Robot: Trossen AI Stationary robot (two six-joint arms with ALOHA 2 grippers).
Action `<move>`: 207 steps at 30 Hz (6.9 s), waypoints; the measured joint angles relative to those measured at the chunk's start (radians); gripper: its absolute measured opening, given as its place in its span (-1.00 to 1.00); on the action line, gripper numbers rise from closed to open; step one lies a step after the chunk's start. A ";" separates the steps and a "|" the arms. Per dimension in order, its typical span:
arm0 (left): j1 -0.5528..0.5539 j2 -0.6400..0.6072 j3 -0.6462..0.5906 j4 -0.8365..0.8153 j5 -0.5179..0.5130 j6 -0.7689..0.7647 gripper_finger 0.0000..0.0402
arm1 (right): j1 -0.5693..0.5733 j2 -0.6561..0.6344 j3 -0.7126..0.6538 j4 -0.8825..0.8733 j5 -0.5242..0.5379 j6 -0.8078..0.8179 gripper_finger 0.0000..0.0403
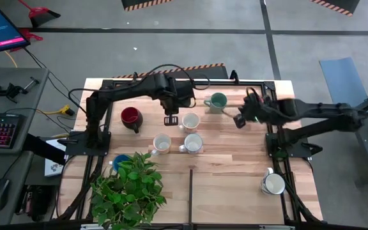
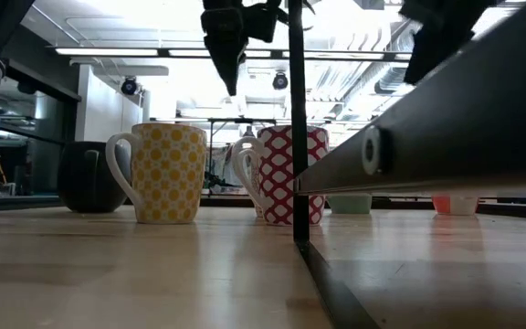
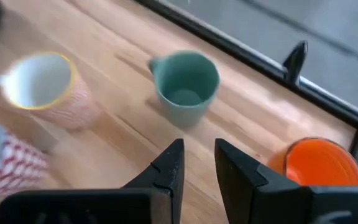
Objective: Place coffee mugs
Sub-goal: Put the orange mug on the shelf
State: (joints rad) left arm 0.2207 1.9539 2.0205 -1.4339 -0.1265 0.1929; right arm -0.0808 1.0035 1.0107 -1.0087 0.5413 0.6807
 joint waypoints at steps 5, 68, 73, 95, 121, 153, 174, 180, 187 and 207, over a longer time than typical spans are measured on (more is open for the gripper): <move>0.012 -0.008 0.000 -0.006 0.002 -0.029 -0.77 | -0.234 0.042 0.000 0.150 -0.191 -0.224 -0.62; 0.065 -0.739 -0.748 0.470 0.026 -0.218 -0.77 | -0.629 0.191 -0.307 0.254 -0.345 -0.354 -0.65; 0.036 -0.739 -0.748 0.482 0.026 -0.241 -0.77 | -0.628 0.191 -0.307 0.250 -0.364 -0.398 -0.95; 0.000 -0.739 -0.748 0.516 -0.017 -0.242 -0.77 | -0.102 0.024 0.201 -0.165 -0.408 -0.199 -0.99; 0.000 -0.739 -0.748 0.515 -0.018 -0.189 -0.77 | 0.693 0.355 0.229 -0.068 -0.333 0.605 -1.00; 0.000 -0.739 -0.748 0.515 -0.016 -0.065 -0.77 | 0.904 0.653 0.475 -0.287 -0.371 1.145 -1.00; 0.000 -0.739 -0.748 0.519 -0.014 -0.051 -0.77 | 0.912 0.724 0.473 -0.302 -0.369 1.152 -1.00; 0.000 -0.739 -0.748 0.519 -0.014 -0.057 -0.77 | 0.912 0.749 0.473 -0.292 -0.365 1.137 -1.00; 0.000 -0.739 -0.747 0.520 -0.014 -0.057 -0.77 | 0.913 0.752 0.473 -0.289 -0.382 1.143 -1.00; 0.000 -0.739 -0.747 0.519 -0.014 -0.058 -0.77 | 0.913 0.782 0.474 -0.265 -0.388 1.121 -1.00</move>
State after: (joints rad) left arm 0.2208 1.2144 1.2732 -0.9149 -0.1406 0.1352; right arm 0.8322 1.7855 1.4845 -1.2733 0.1529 1.8018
